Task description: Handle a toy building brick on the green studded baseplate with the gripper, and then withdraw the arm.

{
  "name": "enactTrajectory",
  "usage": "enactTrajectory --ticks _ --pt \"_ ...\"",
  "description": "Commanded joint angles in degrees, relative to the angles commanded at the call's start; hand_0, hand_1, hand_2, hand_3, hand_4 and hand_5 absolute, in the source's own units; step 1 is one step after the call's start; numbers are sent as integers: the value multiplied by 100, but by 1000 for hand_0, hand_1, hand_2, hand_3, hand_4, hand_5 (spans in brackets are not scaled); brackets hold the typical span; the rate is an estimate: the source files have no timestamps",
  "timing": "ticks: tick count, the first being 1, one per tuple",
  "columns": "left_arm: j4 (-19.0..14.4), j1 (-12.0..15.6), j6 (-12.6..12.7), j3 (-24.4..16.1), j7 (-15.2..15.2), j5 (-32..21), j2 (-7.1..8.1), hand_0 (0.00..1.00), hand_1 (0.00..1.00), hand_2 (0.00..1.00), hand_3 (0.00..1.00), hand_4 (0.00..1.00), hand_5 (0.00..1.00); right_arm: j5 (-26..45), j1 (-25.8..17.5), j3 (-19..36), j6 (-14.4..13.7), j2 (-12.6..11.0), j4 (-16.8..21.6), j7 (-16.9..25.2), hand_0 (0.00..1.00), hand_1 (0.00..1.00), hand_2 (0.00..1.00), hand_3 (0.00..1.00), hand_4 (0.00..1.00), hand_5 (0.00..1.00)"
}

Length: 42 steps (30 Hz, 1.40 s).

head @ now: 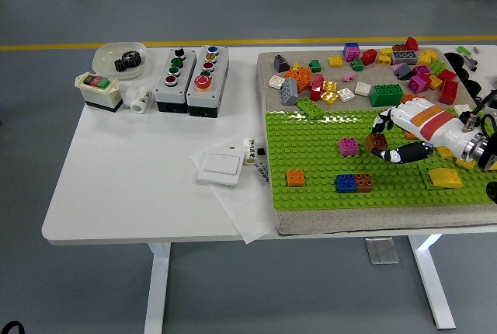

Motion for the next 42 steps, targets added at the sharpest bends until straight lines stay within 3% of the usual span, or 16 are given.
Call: enactTrajectory --ticks 7,14,42 --pt "4 2 -2 8 -4 -29 5 732 729 729 595 658 599 -380 -39 -20 272 -241 635 -249 407 494 536 513 703 446" --pt "4 -2 -21 -4 7 -19 12 732 729 732 595 658 599 -642 -134 47 510 -386 1214 -821 404 493 537 513 706 447" --pt "5 45 -60 -50 32 39 12 732 727 727 595 658 600 -1088 -692 498 1119 -770 2419 -1806 401 498 543 517 740 463"
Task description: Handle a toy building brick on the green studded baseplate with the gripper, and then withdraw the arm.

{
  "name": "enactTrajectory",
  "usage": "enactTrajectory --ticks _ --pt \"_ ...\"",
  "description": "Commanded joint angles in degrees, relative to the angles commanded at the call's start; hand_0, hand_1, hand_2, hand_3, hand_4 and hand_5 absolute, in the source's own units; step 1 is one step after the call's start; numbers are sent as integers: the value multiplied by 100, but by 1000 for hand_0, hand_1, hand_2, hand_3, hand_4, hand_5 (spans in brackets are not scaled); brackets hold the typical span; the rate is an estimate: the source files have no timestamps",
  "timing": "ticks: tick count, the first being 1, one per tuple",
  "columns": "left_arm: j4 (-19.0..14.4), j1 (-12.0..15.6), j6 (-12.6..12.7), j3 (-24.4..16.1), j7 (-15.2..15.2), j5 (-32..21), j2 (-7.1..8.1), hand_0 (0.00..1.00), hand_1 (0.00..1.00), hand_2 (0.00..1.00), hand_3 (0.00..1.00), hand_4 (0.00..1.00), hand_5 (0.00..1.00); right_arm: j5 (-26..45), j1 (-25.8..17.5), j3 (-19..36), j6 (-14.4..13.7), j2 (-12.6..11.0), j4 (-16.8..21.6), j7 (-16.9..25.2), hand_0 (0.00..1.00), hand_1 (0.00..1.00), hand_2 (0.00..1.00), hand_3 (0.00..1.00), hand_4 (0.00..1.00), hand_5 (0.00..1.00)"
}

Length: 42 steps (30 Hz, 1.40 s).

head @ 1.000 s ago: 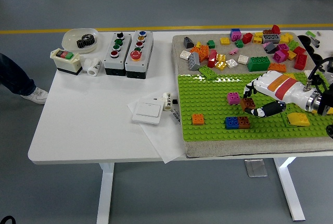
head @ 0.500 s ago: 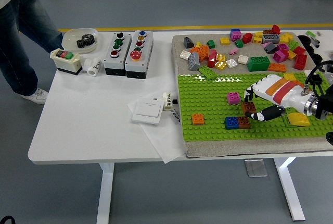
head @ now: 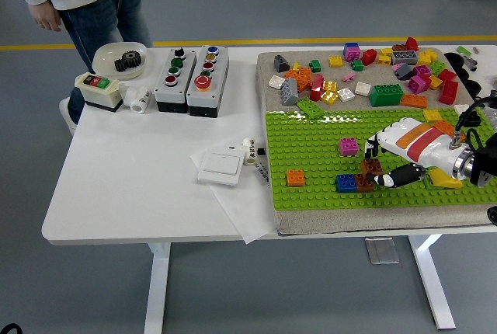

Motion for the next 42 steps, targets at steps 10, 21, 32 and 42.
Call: enactTrajectory --ticks 10,21,32,42 --pt "0 26 -9 -39 2 66 -4 732 728 729 595 658 600 -2 -77 72 78 0 223 -50 399 502 547 519 758 477" --pt "-4 26 -21 -41 5 91 -1 732 727 730 595 657 599 -5 -64 53 95 73 281 -49 397 501 549 520 767 486" --pt "-6 -7 -14 -7 9 39 8 732 727 728 595 658 599 -28 -31 -1 76 196 157 -22 397 502 553 522 779 501" --pt "-8 -21 -17 -14 17 56 11 732 727 728 595 657 596 -37 13 -59 11 255 -4 24 395 503 554 522 780 503"
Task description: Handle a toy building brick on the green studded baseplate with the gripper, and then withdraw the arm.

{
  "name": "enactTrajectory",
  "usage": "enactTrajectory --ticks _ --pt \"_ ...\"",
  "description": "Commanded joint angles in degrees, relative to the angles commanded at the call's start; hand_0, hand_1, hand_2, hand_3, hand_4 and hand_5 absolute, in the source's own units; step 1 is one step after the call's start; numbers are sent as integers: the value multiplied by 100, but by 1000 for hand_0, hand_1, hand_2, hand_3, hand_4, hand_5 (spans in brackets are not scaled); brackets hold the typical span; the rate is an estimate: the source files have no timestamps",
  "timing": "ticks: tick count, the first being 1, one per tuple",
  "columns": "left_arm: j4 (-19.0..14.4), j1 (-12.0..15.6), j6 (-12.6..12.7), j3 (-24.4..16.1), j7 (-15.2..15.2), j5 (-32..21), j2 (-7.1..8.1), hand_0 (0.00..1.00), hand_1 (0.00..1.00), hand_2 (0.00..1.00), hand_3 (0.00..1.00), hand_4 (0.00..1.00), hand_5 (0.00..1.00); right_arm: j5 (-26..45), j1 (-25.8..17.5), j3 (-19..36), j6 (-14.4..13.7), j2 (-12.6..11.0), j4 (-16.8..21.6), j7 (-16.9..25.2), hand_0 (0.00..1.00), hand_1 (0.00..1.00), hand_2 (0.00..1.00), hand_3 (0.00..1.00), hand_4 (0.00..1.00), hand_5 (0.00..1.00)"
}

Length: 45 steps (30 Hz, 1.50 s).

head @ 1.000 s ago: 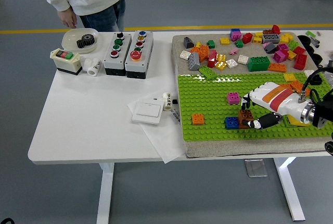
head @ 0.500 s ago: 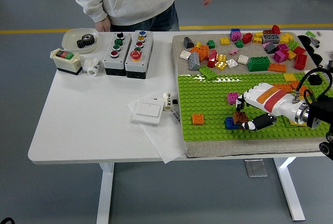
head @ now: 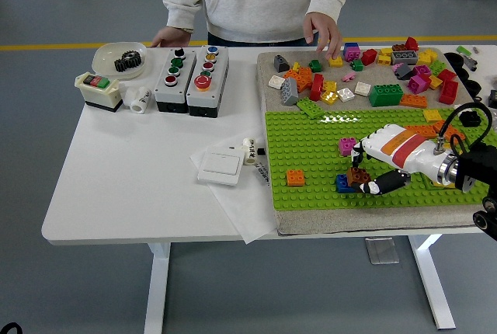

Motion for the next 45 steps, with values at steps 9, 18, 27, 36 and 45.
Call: enactTrajectory --ticks 9,18,27,36,45 --pt "-5 -11 -2 4 7 8 2 732 728 728 595 658 598 -19 31 -27 -51 47 -67 37 393 503 555 523 782 508" --pt "-5 -25 5 14 10 -5 6 732 728 729 595 656 596 -34 66 -103 -85 79 -114 74 392 503 555 522 782 509" --pt "-7 -30 8 16 10 3 4 732 728 729 596 659 598 -45 74 -135 -119 105 -186 92 389 502 555 522 781 511" --pt "-9 -32 8 23 13 6 7 733 728 730 596 659 598 -41 88 -127 -156 119 -262 125 389 502 556 521 780 511" --pt "-6 -16 20 13 11 20 1 733 729 733 596 660 599 -68 69 -106 -104 97 -243 127 388 503 556 521 782 507"
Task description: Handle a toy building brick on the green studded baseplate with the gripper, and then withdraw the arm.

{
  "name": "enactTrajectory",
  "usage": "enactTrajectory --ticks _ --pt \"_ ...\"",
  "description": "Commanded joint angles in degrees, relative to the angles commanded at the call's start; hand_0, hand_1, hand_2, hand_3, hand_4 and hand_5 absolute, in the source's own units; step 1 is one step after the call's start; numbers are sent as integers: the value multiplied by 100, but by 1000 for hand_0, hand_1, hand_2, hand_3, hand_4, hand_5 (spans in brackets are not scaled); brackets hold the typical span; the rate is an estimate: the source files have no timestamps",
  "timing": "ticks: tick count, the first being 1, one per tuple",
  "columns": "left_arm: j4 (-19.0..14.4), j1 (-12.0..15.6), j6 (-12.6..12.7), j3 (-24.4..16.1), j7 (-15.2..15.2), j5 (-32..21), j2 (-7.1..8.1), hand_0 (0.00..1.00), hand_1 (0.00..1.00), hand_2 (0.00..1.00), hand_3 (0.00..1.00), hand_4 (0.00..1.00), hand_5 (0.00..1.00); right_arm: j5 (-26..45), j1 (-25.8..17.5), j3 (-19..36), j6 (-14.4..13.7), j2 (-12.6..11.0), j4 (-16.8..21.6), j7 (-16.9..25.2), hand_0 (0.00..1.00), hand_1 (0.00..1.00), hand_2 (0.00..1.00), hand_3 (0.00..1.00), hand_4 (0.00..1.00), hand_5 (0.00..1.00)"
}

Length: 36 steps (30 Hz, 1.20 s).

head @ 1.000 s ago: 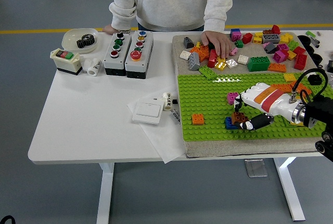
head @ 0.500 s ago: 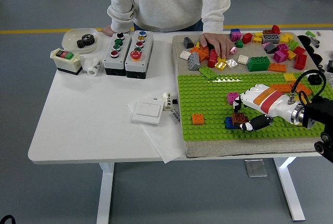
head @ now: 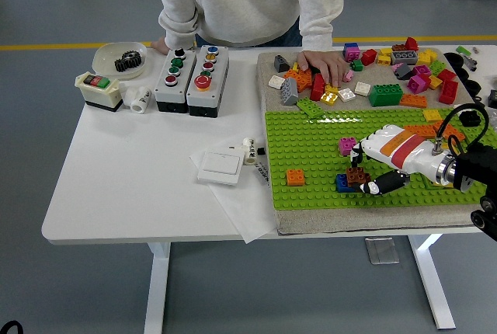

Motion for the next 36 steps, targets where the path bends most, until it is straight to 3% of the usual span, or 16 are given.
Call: enactTrajectory --ticks 9,10,15,16,24,27,28,33,34,36 --pt "-4 23 -7 -12 6 34 -4 733 731 734 597 659 599 -30 -25 76 1 -7 1 79 405 533 585 545 829 485" --pt "-5 25 -9 -13 7 38 -4 733 731 735 596 659 599 -28 -27 84 -12 -5 -7 83 415 562 642 593 874 482" --pt "-6 29 -14 -17 6 54 -5 733 731 735 596 659 599 -19 -38 135 -42 -5 -51 118 415 562 642 593 874 482" --pt "-6 29 -14 -17 6 55 -5 731 731 734 596 659 599 -19 -38 138 -46 -6 -53 120 418 572 674 630 911 482" --pt "-5 18 -14 1 -1 33 2 733 731 735 596 659 599 -89 -80 252 0 -50 31 117 414 572 684 663 946 485" --pt "-4 15 -14 3 -3 28 3 733 731 735 596 659 599 -111 -126 380 34 -88 127 113 414 572 684 663 946 485" --pt "-3 14 -13 3 -4 29 3 733 731 735 595 659 599 -107 -169 484 59 -118 213 113 431 583 715 780 998 521" --pt "1 8 -12 5 -8 31 6 733 731 735 595 659 599 -6 -393 913 157 -273 607 100 431 583 715 780 998 521" --pt "2 9 -8 8 -9 24 7 731 731 735 596 659 599 27 -470 1035 176 -324 736 90 586 643 735 779 998 572" --pt "4 6 -9 7 -12 33 8 731 731 735 596 659 599 129 -609 1203 189 -424 949 57 586 643 735 779 998 572"
